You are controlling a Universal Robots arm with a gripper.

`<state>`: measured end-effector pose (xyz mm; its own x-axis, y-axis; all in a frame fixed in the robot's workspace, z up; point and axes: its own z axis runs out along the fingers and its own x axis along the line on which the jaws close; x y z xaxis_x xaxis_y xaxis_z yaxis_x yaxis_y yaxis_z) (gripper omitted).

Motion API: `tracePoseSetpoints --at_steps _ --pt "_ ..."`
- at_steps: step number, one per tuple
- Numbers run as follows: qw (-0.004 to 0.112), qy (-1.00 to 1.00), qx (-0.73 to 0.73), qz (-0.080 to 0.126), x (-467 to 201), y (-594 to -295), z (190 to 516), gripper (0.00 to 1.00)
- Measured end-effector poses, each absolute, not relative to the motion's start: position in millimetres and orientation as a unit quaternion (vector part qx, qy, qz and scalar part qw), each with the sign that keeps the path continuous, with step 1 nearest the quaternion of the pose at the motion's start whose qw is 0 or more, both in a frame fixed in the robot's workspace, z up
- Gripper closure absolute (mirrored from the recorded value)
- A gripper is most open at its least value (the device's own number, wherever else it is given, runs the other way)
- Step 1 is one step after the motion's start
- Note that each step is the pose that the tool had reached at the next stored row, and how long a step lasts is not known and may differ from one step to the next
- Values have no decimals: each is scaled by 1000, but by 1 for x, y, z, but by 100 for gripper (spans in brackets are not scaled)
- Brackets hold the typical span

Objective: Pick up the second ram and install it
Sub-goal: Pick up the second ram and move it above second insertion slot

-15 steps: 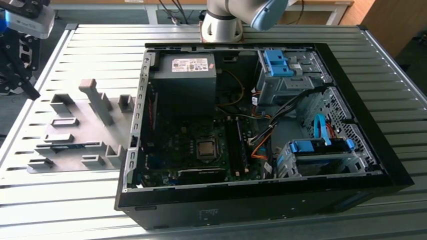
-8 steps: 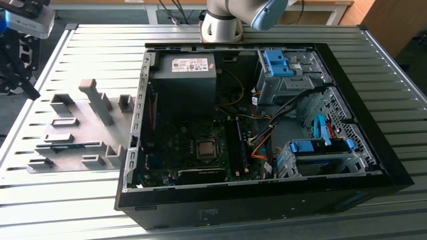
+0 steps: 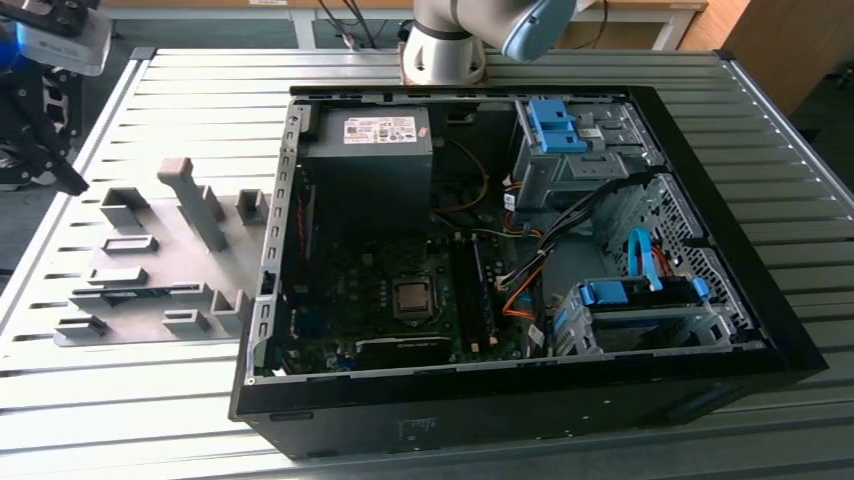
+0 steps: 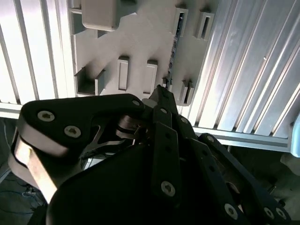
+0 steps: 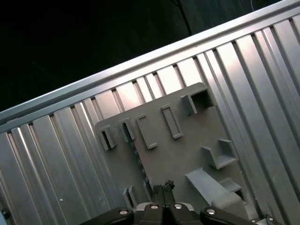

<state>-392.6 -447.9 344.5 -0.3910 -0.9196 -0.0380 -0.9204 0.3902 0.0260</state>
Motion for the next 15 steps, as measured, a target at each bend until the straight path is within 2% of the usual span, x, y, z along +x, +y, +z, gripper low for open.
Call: tracePoseSetpoints --at_steps 15 --pt "9 789 -614 20 -393 -448 339 89"
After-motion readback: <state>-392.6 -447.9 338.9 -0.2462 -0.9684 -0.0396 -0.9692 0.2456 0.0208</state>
